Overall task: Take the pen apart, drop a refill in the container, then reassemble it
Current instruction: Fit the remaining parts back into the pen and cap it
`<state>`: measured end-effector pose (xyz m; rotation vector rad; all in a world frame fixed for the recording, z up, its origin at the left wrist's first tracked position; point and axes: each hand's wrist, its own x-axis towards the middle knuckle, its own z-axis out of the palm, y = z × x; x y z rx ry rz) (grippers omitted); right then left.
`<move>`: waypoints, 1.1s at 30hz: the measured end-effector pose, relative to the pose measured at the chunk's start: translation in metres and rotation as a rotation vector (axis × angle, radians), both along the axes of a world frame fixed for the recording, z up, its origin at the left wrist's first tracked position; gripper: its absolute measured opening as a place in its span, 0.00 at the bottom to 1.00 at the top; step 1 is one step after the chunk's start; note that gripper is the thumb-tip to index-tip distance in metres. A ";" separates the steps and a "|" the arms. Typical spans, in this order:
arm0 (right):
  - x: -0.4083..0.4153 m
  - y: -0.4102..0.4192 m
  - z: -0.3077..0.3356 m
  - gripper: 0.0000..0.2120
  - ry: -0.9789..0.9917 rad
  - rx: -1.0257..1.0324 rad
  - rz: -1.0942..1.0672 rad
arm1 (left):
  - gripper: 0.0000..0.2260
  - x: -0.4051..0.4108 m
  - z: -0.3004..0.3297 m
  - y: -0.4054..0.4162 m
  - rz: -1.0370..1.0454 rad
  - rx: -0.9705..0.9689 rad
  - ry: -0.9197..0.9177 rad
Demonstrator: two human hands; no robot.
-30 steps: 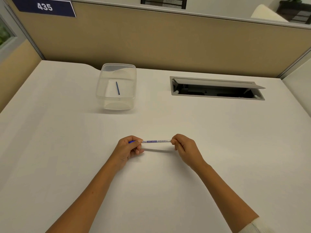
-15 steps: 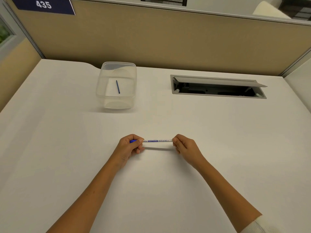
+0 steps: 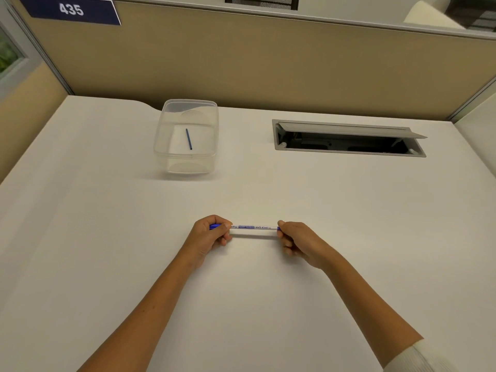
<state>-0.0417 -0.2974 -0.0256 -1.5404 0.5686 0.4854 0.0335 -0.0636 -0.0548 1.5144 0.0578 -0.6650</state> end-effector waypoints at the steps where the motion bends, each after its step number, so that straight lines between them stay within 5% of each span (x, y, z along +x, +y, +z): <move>1: 0.001 0.001 0.002 0.17 0.057 0.030 -0.024 | 0.05 0.000 0.000 0.000 0.000 0.005 -0.001; 20: -0.015 0.007 -0.017 0.07 -0.591 -0.681 0.124 | 0.06 0.002 0.000 0.002 0.007 -0.038 0.024; 33: -0.002 0.001 -0.004 0.17 -0.019 0.032 -0.024 | 0.05 0.000 0.001 0.002 -0.010 -0.021 -0.049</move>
